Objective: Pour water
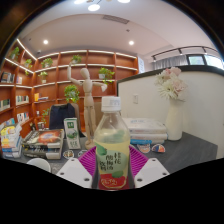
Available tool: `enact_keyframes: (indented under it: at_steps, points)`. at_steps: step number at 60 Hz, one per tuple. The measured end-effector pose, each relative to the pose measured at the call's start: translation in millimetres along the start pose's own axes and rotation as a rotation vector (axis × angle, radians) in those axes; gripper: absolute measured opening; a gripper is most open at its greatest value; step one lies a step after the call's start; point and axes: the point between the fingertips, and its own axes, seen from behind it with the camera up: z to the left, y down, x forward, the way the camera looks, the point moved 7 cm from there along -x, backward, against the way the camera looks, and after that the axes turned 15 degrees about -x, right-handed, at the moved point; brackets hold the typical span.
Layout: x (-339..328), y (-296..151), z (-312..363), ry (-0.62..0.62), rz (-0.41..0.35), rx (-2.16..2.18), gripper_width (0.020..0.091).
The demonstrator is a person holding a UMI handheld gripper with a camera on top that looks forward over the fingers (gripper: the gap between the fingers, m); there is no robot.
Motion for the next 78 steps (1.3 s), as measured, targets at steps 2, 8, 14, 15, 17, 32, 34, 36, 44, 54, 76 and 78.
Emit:
enact_keyframes:
  at_steps: [2, 8, 14, 15, 17, 32, 34, 36, 44, 54, 76, 78]
  points:
    - [1, -1, -1, 0.001, -0.003, -0.005, 0.0444]
    - [2, 2, 0, 0.005, 0.002, 0.025, 0.0502]
    - [-4, 8, 3, -0.026, 0.052, 0.067, 0.0672]
    - [-7, 8, 3, -0.031, 0.053, 0.07, 0.0702]
    - [-12, 9, 4, -0.039, 0.052, 0.076, 0.0751]
    - [-104, 7, 13, -0.115, 0.065, 0.046, 0.0763]
    - [-121, 6, 14, -0.117, 0.066, 0.037, 0.0763]
    - [-137, 6, 15, -0.123, 0.067, 0.027, 0.0764]
    - [-192, 6, 17, -0.162, 0.079, 0.008, 0.0762]
    - [-242, -2, 19, -0.18, 0.053, -0.002, 0.0763]
    - [-292, -21, 25, -0.21, 0.0, -0.051, 0.0763]
    - [-294, -22, 26, -0.213, -0.005, -0.055, 0.076]
